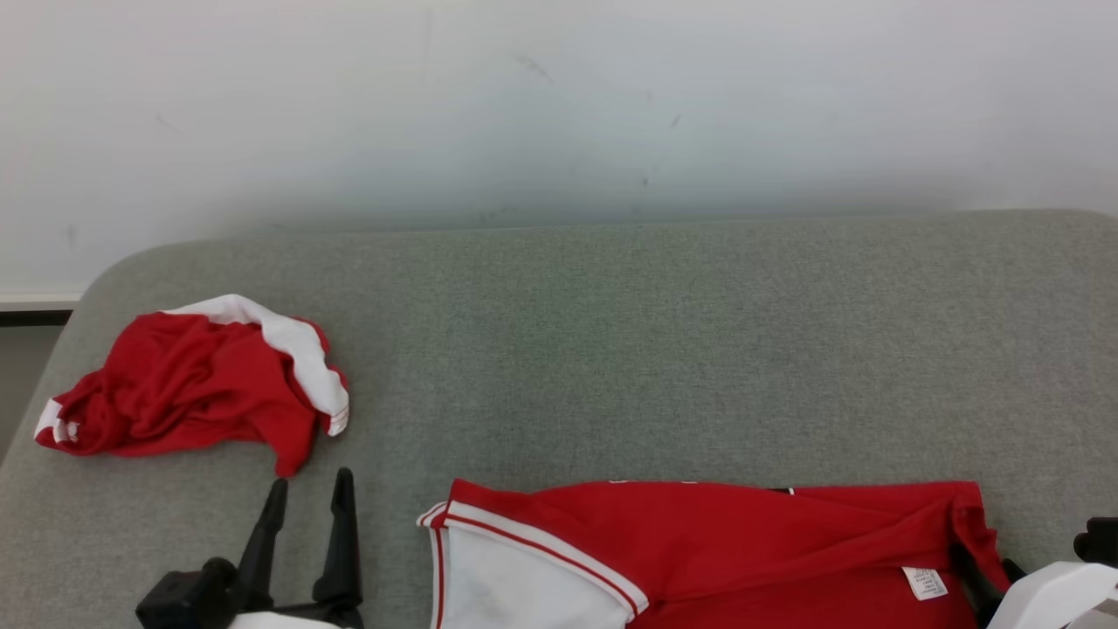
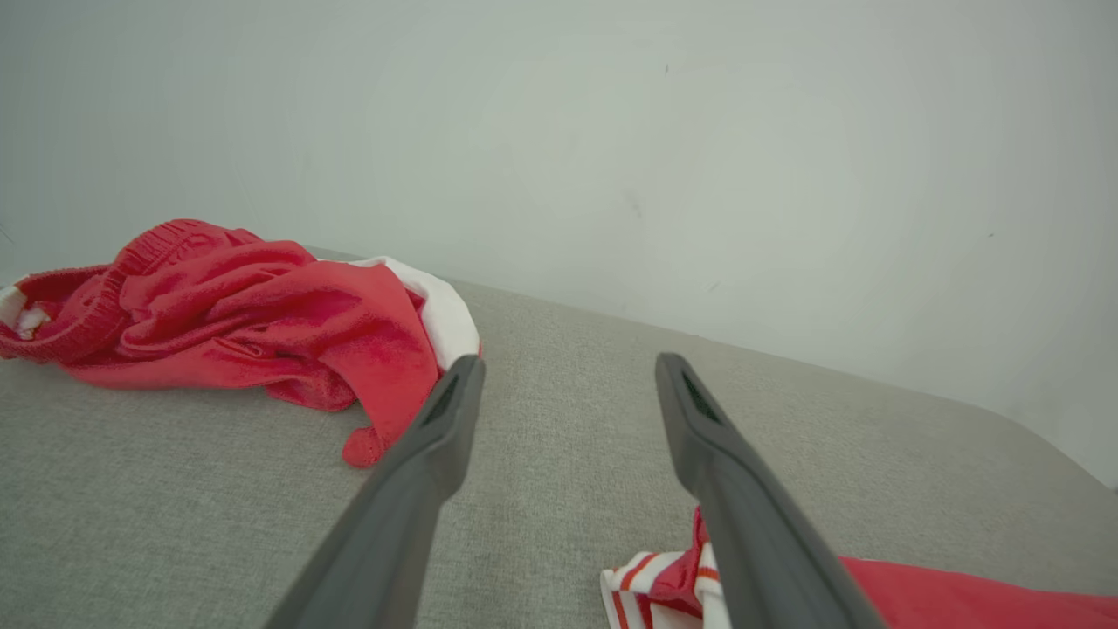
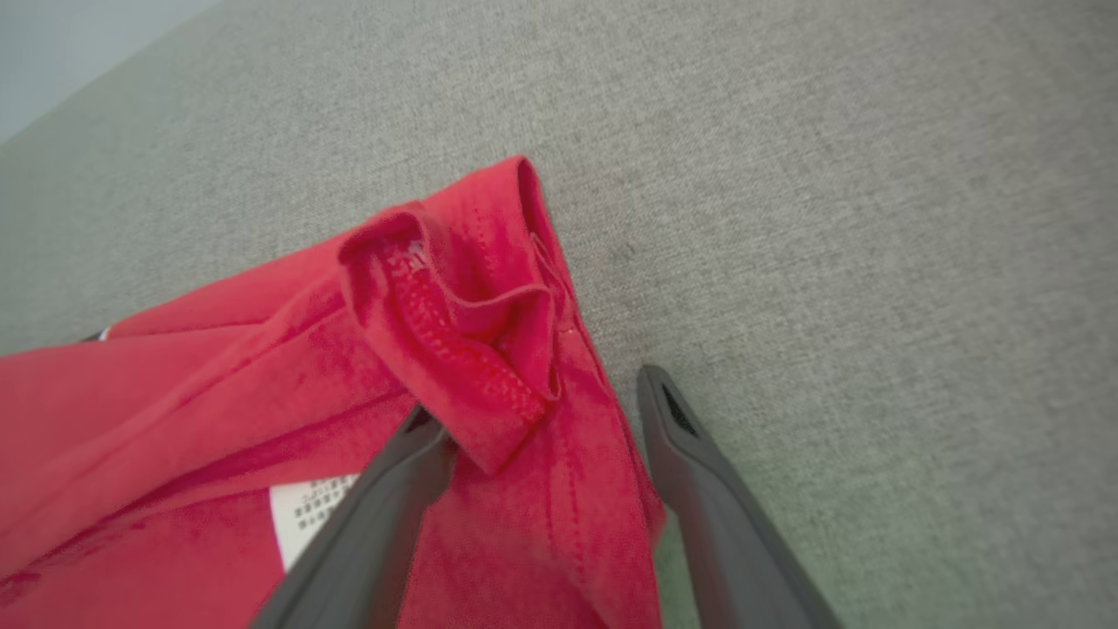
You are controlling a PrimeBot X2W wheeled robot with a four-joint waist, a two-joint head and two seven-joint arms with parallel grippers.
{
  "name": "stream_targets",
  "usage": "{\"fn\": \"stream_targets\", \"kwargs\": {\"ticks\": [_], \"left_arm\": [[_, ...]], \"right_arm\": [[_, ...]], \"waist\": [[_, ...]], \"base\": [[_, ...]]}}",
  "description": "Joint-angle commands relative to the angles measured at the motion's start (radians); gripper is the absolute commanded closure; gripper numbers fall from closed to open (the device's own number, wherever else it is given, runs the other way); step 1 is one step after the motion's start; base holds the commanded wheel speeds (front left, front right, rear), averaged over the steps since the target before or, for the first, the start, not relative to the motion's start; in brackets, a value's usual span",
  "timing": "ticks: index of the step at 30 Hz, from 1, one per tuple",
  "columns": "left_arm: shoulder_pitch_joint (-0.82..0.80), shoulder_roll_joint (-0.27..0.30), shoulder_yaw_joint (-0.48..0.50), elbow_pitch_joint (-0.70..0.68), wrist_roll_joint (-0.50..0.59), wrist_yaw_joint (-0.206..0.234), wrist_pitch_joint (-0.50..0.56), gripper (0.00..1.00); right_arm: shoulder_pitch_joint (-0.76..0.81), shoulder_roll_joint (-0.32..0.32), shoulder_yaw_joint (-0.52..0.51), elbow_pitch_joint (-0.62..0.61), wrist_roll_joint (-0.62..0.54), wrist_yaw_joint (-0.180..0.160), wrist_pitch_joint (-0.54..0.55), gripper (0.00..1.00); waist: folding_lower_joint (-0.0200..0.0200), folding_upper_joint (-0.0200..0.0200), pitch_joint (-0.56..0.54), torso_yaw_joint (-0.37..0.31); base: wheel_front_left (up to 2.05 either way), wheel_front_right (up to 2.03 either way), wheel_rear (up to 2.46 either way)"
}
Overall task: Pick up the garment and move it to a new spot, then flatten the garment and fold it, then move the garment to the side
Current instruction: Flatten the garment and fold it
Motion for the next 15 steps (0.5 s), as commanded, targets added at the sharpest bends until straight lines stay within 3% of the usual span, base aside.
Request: {"fn": "stream_targets", "kwargs": {"ticks": [1, 8, 9, 11, 13, 14, 15], "left_arm": [[-0.002, 0.000, 0.007, 0.006, 0.007, -0.005, 0.000, 0.00], [-0.010, -0.003, 0.015, 0.027, 0.001, -0.019, 0.000, 0.00], [-0.012, -0.004, 0.016, 0.030, 0.001, -0.021, 0.000, 0.00], [-0.014, -0.004, 0.015, 0.037, -0.001, -0.026, 0.000, 0.00], [-0.012, -0.005, 0.018, 0.042, -0.005, -0.027, 0.000, 0.00], [-0.009, -0.005, 0.020, 0.044, -0.007, -0.028, 0.000, 0.00], [-0.005, -0.005, 0.021, 0.047, -0.007, -0.030, 0.000, 0.00]], "right_arm": [[-0.009, -0.005, -0.006, 0.024, -0.001, -0.002, 0.019, 0.00], [-0.043, 0.015, 0.012, 0.056, 0.045, -0.002, 0.124, 0.00], [-0.048, 0.014, 0.015, 0.057, 0.052, -0.001, 0.134, 0.09], [-0.054, 0.007, 0.023, 0.058, 0.058, -0.001, 0.144, 0.54], [-0.056, 0.007, 0.026, 0.054, 0.073, -0.001, 0.149, 0.81], [-0.056, 0.004, 0.026, 0.051, 0.081, -0.001, 0.152, 1.00], [-0.055, 0.000, 0.027, 0.045, 0.086, -0.001, 0.156, 1.00]], "waist": [[-0.0001, -0.0001, 0.003, 0.004], [-0.0001, -0.0001, 0.007, 0.016], [-0.0001, -0.0001, 0.006, 0.018], [-0.0001, -0.0001, 0.001, 0.024], [-0.0001, -0.0001, -0.008, 0.030], [-0.0001, -0.0001, -0.011, 0.032], [-0.0001, -0.0001, -0.015, 0.034]], "base": [[0.00, 0.00, 0.00], [0.00, 0.00, 0.00], [0.00, 0.00, 0.00], [0.00, 0.00, 0.00], [0.00, 0.00, 0.00], [0.00, 0.00, 0.00], [0.00, 0.00, 0.00]]}}
